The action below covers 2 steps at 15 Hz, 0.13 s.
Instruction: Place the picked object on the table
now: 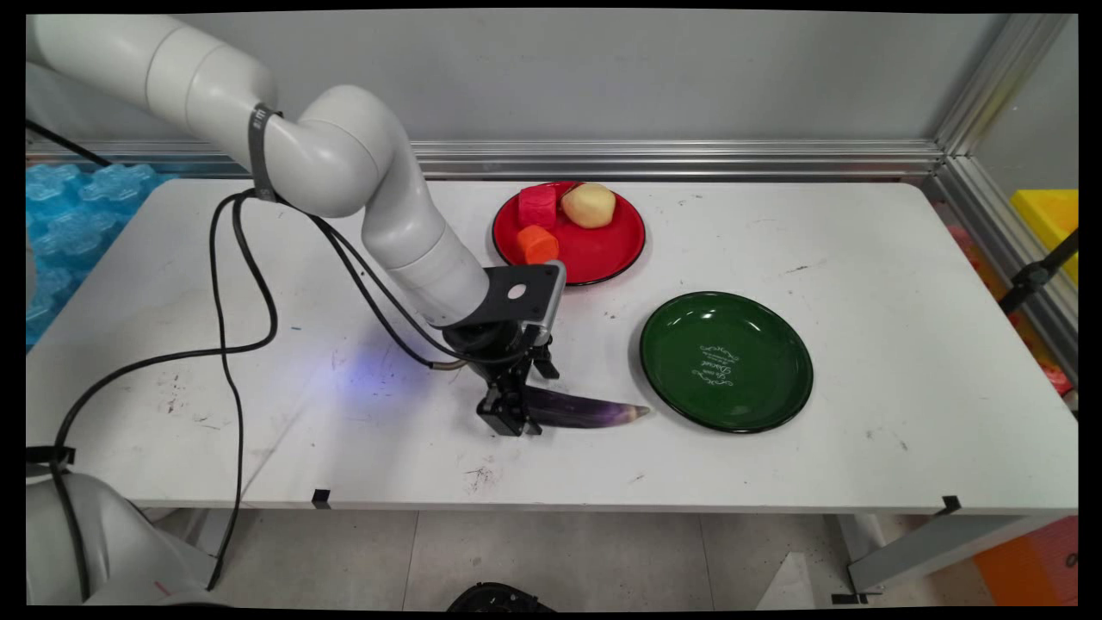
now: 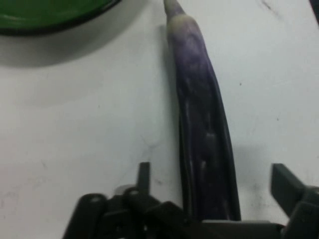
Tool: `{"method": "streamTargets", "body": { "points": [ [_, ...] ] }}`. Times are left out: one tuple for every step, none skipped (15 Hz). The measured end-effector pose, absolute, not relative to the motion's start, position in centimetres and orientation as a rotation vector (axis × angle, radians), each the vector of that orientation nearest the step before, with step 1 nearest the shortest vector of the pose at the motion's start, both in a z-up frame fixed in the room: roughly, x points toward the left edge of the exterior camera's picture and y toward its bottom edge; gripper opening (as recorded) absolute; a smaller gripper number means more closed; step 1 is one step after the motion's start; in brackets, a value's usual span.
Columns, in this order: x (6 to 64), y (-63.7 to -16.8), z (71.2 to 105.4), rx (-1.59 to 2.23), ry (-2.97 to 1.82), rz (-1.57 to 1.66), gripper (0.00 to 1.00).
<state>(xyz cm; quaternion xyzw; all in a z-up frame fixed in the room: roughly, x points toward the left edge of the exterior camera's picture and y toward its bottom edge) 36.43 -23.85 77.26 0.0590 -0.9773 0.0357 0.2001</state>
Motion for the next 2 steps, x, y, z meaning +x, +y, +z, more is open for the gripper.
{"method": "streamTargets", "body": {
  "points": [
    [36.59,-23.73,77.54,0.162,-2.728,0.101,1.0],
    [36.7,-23.66,77.78,0.162,-2.726,0.103,1.0]
  ]
}}
